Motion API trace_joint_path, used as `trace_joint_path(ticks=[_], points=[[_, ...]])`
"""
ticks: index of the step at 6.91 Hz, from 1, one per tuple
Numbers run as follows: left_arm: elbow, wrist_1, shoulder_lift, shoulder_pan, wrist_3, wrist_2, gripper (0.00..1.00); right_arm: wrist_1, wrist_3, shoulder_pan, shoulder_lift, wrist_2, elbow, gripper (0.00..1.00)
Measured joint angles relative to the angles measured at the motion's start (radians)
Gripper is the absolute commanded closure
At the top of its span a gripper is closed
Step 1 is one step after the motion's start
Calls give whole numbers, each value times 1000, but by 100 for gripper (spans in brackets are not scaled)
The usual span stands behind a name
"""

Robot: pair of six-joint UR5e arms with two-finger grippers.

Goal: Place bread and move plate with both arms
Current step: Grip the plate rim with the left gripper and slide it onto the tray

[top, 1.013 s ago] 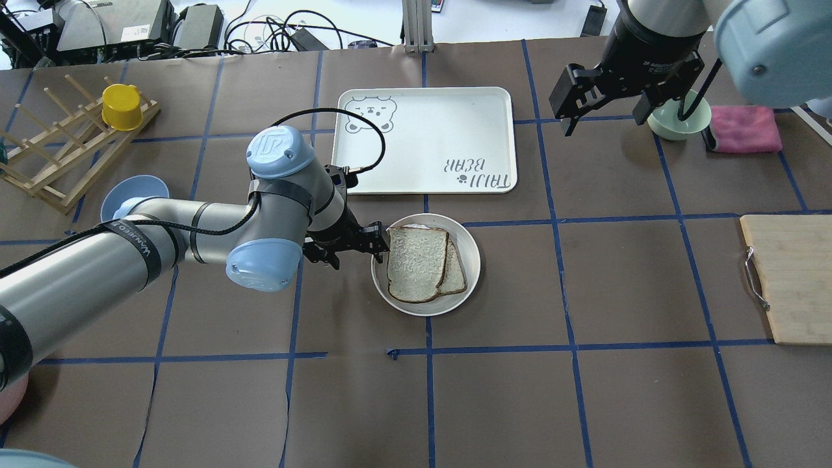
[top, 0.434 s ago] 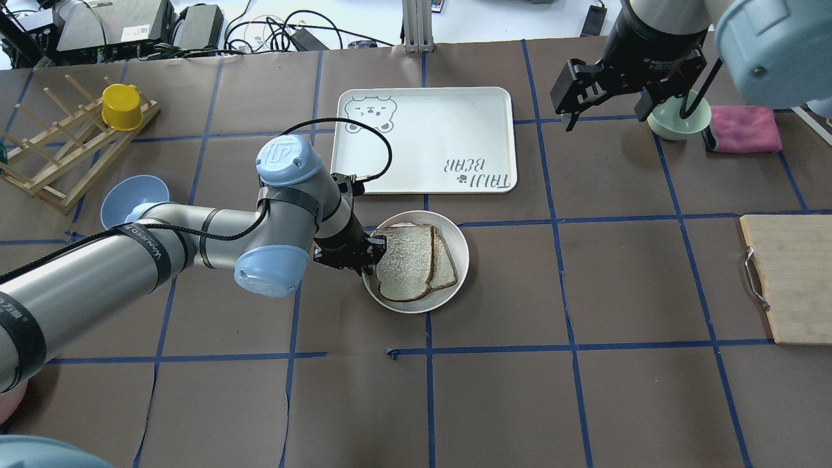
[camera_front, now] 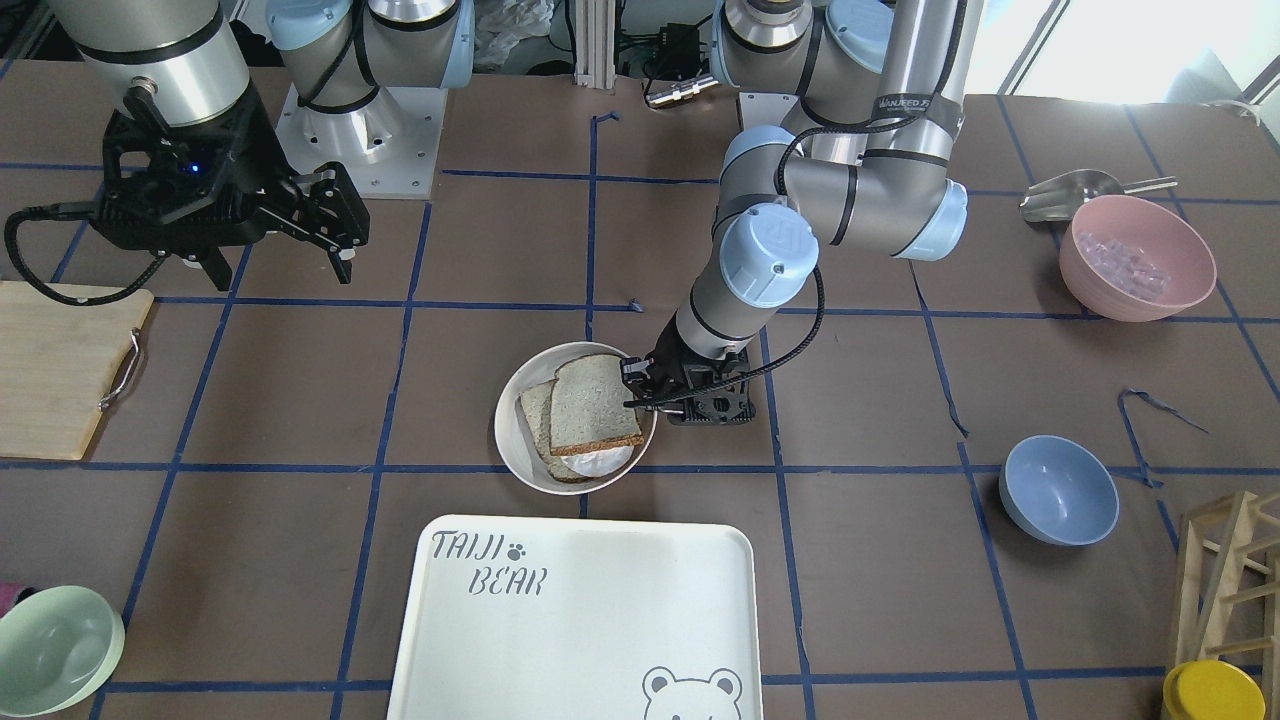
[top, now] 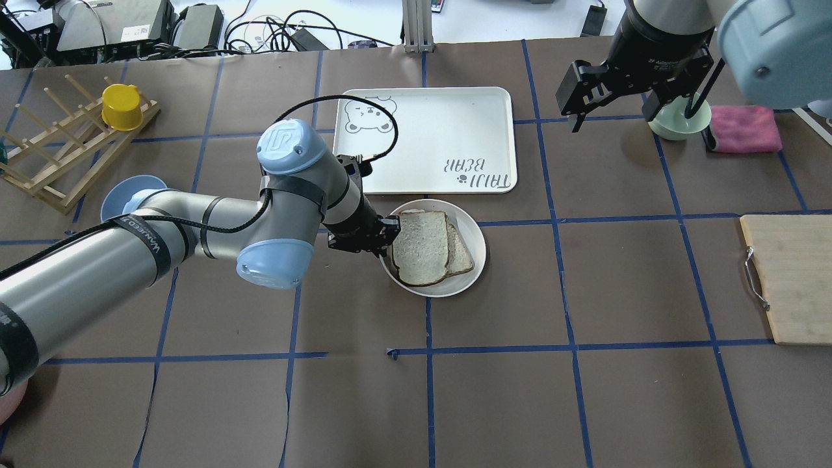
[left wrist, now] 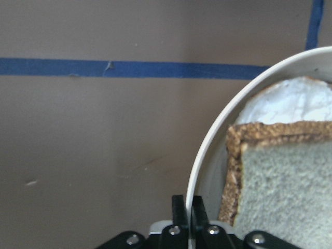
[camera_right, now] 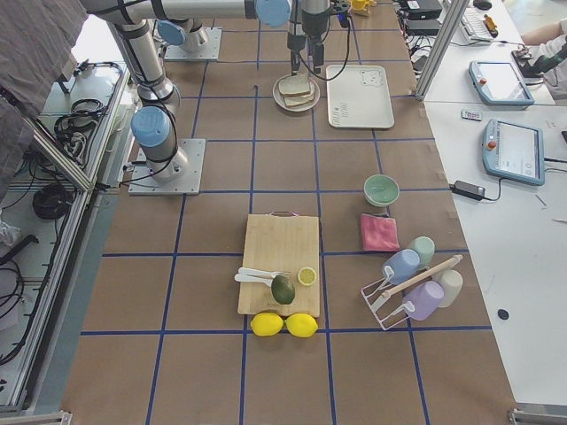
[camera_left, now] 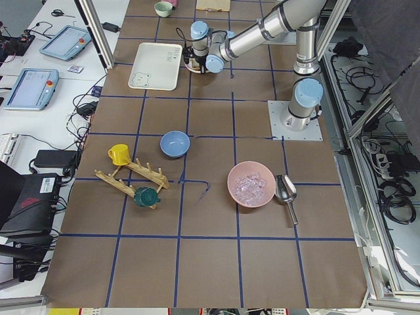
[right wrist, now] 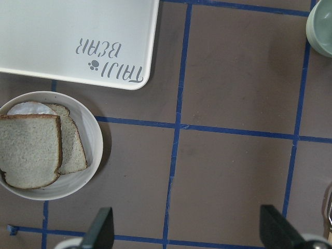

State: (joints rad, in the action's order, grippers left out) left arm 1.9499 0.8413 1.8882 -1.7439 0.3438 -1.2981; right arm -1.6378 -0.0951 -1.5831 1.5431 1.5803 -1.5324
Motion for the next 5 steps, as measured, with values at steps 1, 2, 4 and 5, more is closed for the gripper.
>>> trace_joint_path(ticks=[1,2,4,5], points=[[-45,5,5,35,54,50,100,3,1,0,0,1,0,0],[-108,8,31,65,88,84,100,5,1,0,0,1,0,0],[-273,10,150,85,118,101,100,8,0,0,0,1,-1,0],[-364,10,233,86,118,99,100,8,0,0,0,1,-1,0]])
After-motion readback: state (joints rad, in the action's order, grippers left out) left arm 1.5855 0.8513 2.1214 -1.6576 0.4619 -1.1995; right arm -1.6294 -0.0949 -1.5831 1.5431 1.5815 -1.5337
